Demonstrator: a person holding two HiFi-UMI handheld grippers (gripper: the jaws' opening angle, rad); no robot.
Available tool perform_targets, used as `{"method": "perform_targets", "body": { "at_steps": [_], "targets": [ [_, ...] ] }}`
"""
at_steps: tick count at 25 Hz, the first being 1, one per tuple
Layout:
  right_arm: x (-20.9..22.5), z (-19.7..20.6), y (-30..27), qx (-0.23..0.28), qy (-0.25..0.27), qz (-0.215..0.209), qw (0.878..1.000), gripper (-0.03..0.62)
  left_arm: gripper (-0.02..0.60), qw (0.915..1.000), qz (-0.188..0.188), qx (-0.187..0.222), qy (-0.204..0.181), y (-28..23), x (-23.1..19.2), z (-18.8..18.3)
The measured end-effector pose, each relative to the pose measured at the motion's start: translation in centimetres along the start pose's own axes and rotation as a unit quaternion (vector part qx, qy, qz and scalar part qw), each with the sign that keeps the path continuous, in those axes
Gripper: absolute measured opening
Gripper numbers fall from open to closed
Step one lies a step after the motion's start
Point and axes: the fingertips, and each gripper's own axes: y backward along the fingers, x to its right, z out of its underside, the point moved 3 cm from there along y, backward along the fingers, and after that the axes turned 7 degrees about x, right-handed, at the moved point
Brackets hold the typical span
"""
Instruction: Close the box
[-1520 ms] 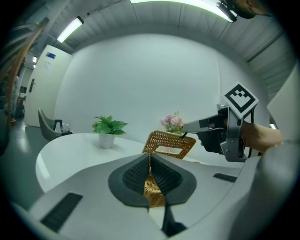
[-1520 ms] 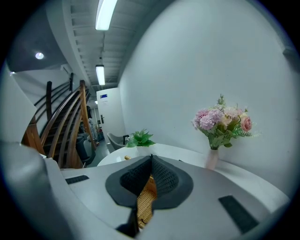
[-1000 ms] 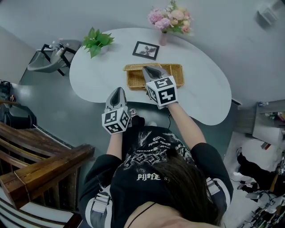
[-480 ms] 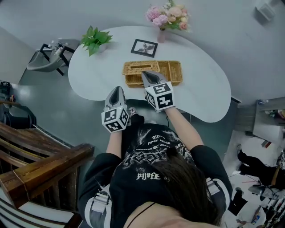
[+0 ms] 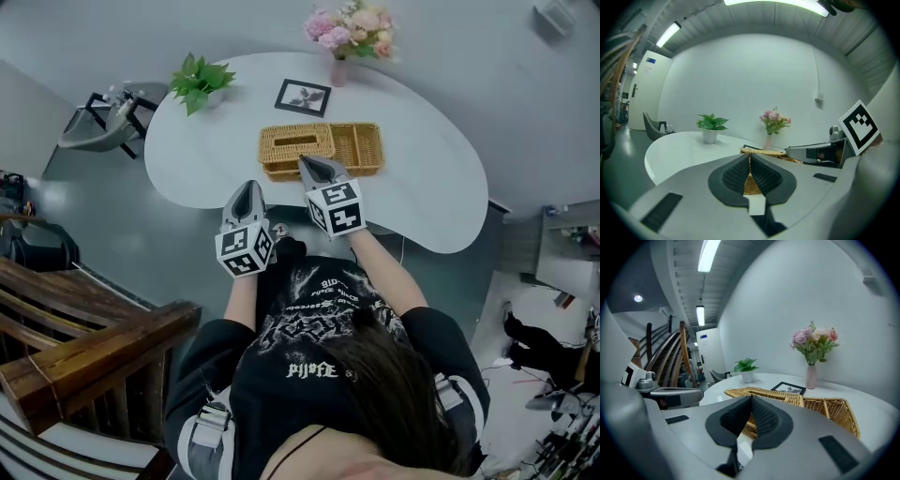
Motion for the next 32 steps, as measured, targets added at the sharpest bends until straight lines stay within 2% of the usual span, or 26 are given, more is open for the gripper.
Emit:
{"method": "perform_targets", "body": {
  "at_steps": [19,24,32],
  "targets": [
    [-0.2,4.3,-0.3,-0.037,-0.006,0.004,0.999,0.034,0.028,1.0,-0.004,-0.007,-0.006,-0.1,0.4,0.8],
    [0.2,5.1,-0.4,-0.044,-0.049,0.001,0.998,0.035,0.028,0.9999,-0.006,-0.01,-0.005,-0.3,0.4,1.2],
    [0.1,6.1,-0.4,-0.056,-0.035,0.003,0.998,0.037,0.028,0.9999,-0.001,-0.017,-0.003,-0.1,0.6,1.8]
  ]
}}
